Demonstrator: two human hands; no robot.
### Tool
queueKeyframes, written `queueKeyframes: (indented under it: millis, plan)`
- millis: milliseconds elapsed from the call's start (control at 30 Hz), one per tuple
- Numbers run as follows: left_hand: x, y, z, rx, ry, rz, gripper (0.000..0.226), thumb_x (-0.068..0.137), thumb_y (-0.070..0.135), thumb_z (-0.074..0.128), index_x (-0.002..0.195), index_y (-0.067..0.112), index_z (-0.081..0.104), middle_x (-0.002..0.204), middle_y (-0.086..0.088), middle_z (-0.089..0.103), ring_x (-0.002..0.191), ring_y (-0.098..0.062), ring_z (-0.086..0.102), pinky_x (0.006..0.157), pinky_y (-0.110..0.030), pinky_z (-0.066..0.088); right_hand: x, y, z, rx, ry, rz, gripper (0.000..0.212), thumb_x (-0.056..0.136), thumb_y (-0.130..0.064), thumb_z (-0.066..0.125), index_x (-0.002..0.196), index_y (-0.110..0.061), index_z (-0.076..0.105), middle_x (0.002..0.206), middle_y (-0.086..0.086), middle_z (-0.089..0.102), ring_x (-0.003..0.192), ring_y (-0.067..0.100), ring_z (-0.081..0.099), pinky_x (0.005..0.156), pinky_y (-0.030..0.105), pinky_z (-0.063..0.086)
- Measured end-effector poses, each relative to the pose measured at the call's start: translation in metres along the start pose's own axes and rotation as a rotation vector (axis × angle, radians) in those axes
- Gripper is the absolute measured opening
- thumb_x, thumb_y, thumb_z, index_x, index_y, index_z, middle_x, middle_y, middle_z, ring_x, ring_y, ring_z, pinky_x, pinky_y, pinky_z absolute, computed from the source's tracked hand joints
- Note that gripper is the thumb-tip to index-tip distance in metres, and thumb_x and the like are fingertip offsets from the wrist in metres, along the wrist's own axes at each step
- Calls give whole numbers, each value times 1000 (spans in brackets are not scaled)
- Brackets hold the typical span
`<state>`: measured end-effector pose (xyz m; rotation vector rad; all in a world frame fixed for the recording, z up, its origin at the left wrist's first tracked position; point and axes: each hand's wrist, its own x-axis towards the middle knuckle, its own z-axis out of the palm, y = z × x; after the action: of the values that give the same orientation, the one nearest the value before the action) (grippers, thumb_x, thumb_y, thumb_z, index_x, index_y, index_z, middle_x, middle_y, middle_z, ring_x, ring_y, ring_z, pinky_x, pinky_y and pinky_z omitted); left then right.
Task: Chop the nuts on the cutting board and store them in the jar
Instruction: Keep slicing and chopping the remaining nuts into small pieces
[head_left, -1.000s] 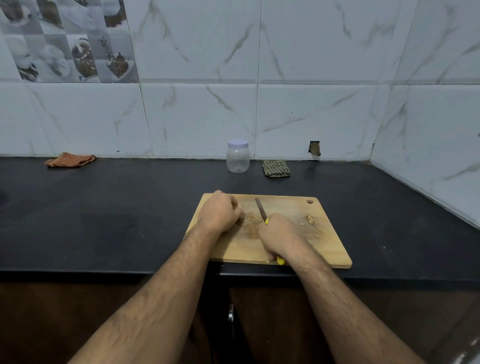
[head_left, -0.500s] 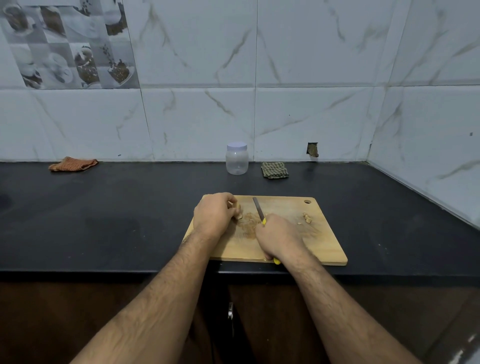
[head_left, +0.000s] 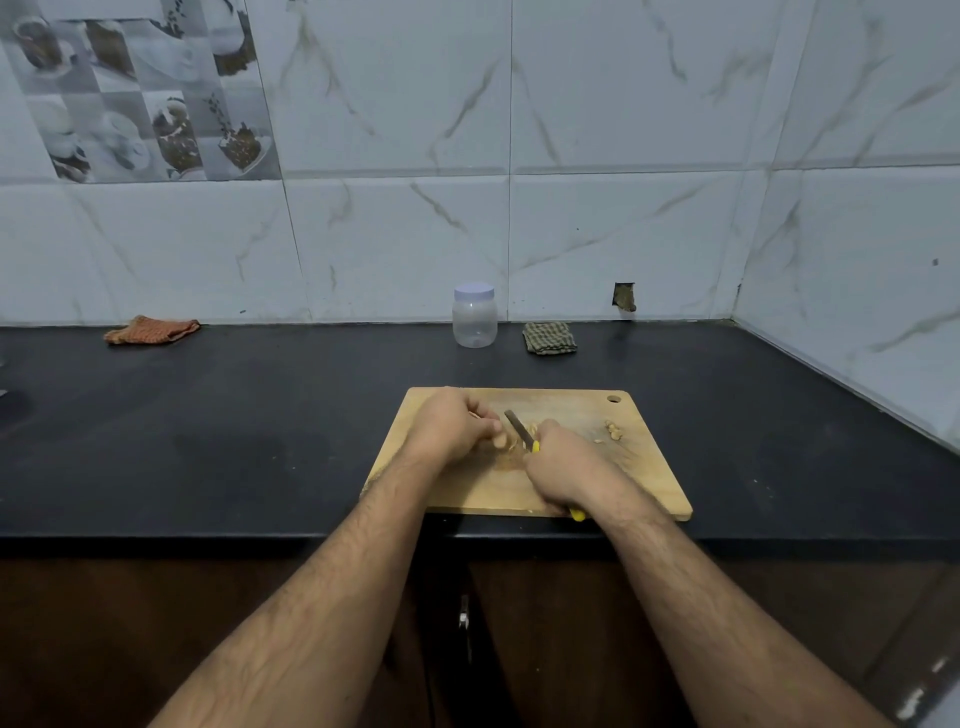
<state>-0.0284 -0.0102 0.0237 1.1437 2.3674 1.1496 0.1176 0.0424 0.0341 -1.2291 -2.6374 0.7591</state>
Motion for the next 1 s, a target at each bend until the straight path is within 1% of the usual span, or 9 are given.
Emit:
queueKeyframes:
  millis: [67,200,267,367,467,700,767,867,1000]
  plan:
    - [-2,-1,5,1,-39,-39,16,86,17,74,71,21,70,61,8,67,55,-8,56,68,-29,50,-3,4,0,-22,4,-7,27,90,-9,47,116,-18,47,84,2,62,74,19,61,53,30,40]
    - [-3,-3,11,92,10,-13,23,88,23,72,65,28,71,60,17,65,58,-3,55,58,-23,41,-11,8,1,-81,18,-57,58,88,-5,46,140,-31,39,89,0,66,69,21,62,55,30,48]
    - [-5,-3,10,117,14,-3,25,90,26,70,66,31,69,60,18,61,61,-3,54,55,-23,38,-16,7,0,-111,26,-88,67,90,-7,45,149,-38,33,102,0,68,71,20,61,57,30,50]
    - [-5,-7,7,88,-28,4,20,94,21,64,78,32,69,68,15,61,71,-9,57,66,-25,46,-23,3,-1,-120,23,-89,68,93,-11,43,152,-42,29,115,0,68,75,18,64,67,31,56]
    - [-4,-9,1,71,-101,5,11,89,18,71,94,28,71,83,8,66,79,-11,59,83,-29,51,-30,-2,-1,-100,5,-71,65,93,-14,40,152,-40,30,114,-2,69,61,16,70,70,30,58]
    - [-3,-6,7,236,-48,58,15,81,23,80,96,22,78,106,8,73,96,-9,64,88,-25,48,-36,-9,0,-140,11,-44,62,94,-14,40,151,-38,33,128,-3,62,56,12,69,66,26,56]
    - [-3,-7,9,257,-33,57,14,82,23,79,96,22,79,105,7,74,97,-10,64,88,-25,49,-35,-10,0,-146,5,-43,63,93,-13,41,151,-38,34,128,-3,63,62,13,69,67,26,55]
    - [-4,-7,9,295,-44,81,15,83,25,77,98,24,79,106,6,74,98,-11,65,89,-26,50,-34,-11,1,-191,-1,-49,63,92,-12,41,150,-38,35,125,-1,64,90,21,68,83,33,54]
    - [-3,-6,10,343,-63,117,21,86,27,73,107,26,76,107,9,73,98,-9,64,87,-24,50,-35,-14,-1,-235,-5,-50,62,91,-11,41,148,-37,38,124,2,63,96,23,66,83,34,52]
